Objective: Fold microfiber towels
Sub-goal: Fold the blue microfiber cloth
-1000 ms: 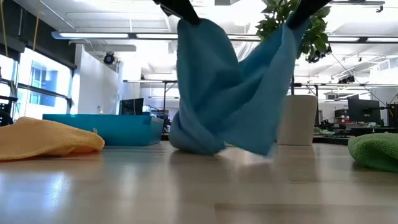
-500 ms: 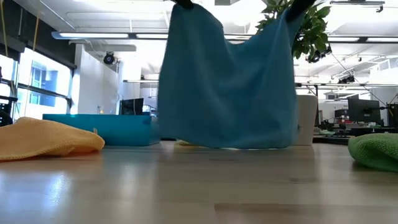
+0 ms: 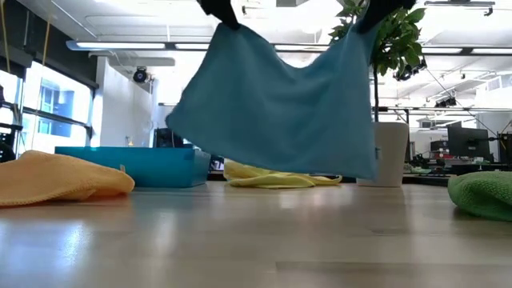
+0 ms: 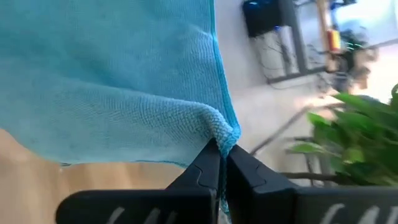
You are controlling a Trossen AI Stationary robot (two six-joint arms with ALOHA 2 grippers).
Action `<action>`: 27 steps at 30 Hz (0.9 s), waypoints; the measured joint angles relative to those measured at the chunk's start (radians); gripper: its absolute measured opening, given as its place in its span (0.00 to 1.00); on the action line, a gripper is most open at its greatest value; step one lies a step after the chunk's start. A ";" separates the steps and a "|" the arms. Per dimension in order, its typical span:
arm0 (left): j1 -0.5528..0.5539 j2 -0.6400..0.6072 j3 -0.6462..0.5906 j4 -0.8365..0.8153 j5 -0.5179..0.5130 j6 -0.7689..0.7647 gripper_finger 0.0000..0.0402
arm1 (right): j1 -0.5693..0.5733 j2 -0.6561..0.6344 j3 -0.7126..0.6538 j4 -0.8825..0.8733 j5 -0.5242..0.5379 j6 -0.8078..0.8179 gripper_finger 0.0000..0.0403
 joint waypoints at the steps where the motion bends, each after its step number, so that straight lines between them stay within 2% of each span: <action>1: 0.008 0.000 0.000 0.013 0.000 -0.011 0.00 | -0.009 0.000 0.000 -0.001 0.023 0.002 0.00; 4: 0.015 -0.001 0.000 0.019 0.001 -0.041 0.00 | -0.013 0.000 0.000 -0.010 0.053 0.004 0.00; 8: -0.007 -0.006 0.001 -0.059 0.041 -0.101 0.00 | 0.020 0.000 0.000 -0.057 -0.012 0.085 0.00; 10: -0.018 -0.006 -0.005 -0.135 0.132 -0.160 0.00 | 0.049 0.000 -0.008 -0.075 -0.073 0.159 0.00; 14: -0.055 0.006 -0.110 -0.139 0.404 -0.280 0.00 | 0.124 0.000 -0.103 -0.044 -0.222 0.277 0.00; 16: -0.091 0.020 -0.190 -0.089 0.489 -0.305 0.00 | 0.163 0.000 -0.192 0.042 -0.311 0.298 0.00; 20: -0.178 0.051 -0.332 0.040 0.580 -0.360 0.00 | 0.234 0.003 -0.360 0.298 -0.456 0.323 0.00; 22: -0.226 0.083 -0.362 0.137 0.622 -0.399 0.00 | 0.262 0.008 -0.414 0.421 -0.504 0.323 0.00; 25: -0.294 0.118 -0.381 0.142 0.661 -0.456 0.00 | 0.285 0.023 -0.460 0.578 -0.619 0.323 0.00; 27: -0.330 0.148 -0.378 0.158 0.712 -0.459 0.00 | 0.294 0.037 -0.468 0.617 -0.722 0.313 0.00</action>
